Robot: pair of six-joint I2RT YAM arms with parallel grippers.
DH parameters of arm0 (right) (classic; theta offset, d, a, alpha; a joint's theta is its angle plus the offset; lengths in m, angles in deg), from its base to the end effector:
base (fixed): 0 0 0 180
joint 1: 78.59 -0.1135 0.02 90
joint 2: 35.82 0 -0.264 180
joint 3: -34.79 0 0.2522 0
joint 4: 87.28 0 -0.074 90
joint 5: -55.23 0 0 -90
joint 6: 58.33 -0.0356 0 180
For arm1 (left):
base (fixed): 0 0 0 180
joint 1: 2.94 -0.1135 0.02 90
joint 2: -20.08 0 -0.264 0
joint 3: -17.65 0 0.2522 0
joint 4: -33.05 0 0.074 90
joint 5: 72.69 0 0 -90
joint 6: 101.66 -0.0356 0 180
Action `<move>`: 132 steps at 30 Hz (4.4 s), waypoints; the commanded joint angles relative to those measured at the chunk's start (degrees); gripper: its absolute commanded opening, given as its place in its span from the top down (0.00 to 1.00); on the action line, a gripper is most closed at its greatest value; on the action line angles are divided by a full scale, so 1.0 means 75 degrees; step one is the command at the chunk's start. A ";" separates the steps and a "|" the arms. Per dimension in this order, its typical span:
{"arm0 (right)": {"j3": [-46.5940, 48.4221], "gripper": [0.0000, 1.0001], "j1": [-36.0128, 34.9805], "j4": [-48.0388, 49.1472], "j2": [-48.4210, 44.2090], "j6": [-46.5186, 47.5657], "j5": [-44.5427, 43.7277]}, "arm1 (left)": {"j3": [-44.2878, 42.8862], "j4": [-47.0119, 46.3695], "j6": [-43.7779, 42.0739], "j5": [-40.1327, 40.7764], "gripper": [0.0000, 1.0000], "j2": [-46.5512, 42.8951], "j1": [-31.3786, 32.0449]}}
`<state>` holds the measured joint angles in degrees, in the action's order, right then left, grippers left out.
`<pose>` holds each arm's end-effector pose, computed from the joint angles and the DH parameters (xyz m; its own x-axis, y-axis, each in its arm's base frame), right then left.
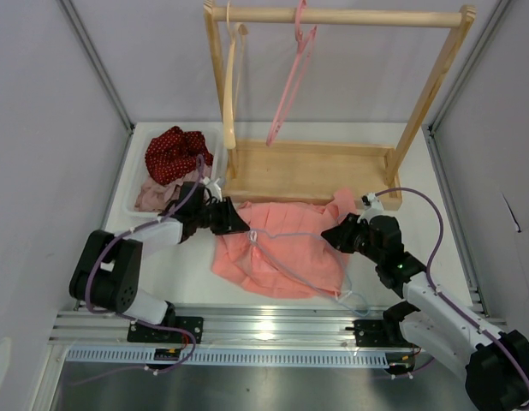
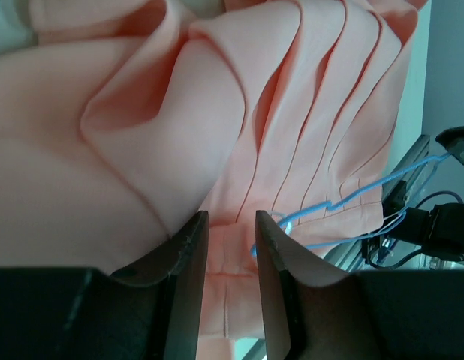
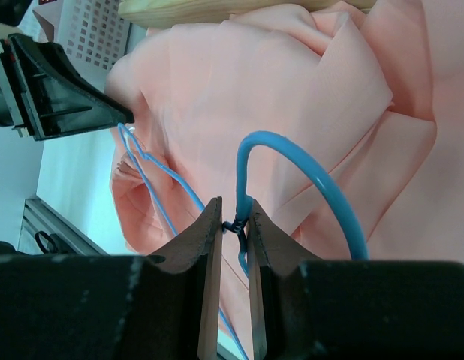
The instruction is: Place the skirt on the hanger
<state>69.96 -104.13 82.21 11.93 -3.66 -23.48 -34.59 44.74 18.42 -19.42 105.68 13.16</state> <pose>0.1674 0.0877 0.2113 -0.6272 0.3288 -0.7061 -0.2729 0.7563 0.5946 0.2658 -0.0989 0.1655 -0.9033 -0.1574 -0.3992 0.2028 0.6633 -0.7203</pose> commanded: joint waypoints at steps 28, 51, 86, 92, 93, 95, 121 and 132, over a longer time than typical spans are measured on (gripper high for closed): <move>-0.0007 1.00 0.0077 0.0212 0.0056 0.0000 0.0018 | 0.0139 0.1635 -0.0683 0.5238 0.45 -0.2742 0.2763; -0.0042 1.00 0.0077 0.0188 0.0009 -0.0012 0.0007 | -0.0401 0.1260 -0.0918 0.5766 0.52 -0.1160 0.3502; 0.0216 1.00 0.0089 -0.0210 -0.0097 0.0117 -0.0005 | -0.0025 0.1037 -0.0039 0.6526 1.00 -0.0516 0.3467; 0.0298 1.00 0.0101 -0.0339 -0.0073 0.0164 0.0065 | -0.0072 0.1166 0.0137 0.6819 1.00 -0.0492 0.3408; 0.0321 1.00 0.0112 -0.0374 -0.0050 0.0199 0.0065 | -0.0084 0.1143 0.0137 0.6808 1.00 -0.0492 0.3397; 0.0345 1.00 0.0112 -0.0398 -0.0050 0.0234 0.0065 | -0.0143 0.1178 0.0160 0.6831 1.00 -0.0480 0.3373; 0.0907 1.00 0.0101 -0.1510 0.0466 0.1054 0.0499 | -0.0307 0.1143 0.0219 0.6878 1.00 -0.0410 0.3326; 0.1340 1.00 0.0078 -0.1745 0.1004 0.1336 0.0745 | -0.0225 0.0932 0.0032 0.6725 1.00 -0.0574 0.3326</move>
<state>77.34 -103.32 72.20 18.25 3.31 -20.39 -35.36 52.24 19.76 29.21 102.19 38.75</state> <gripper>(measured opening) 0.203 0.045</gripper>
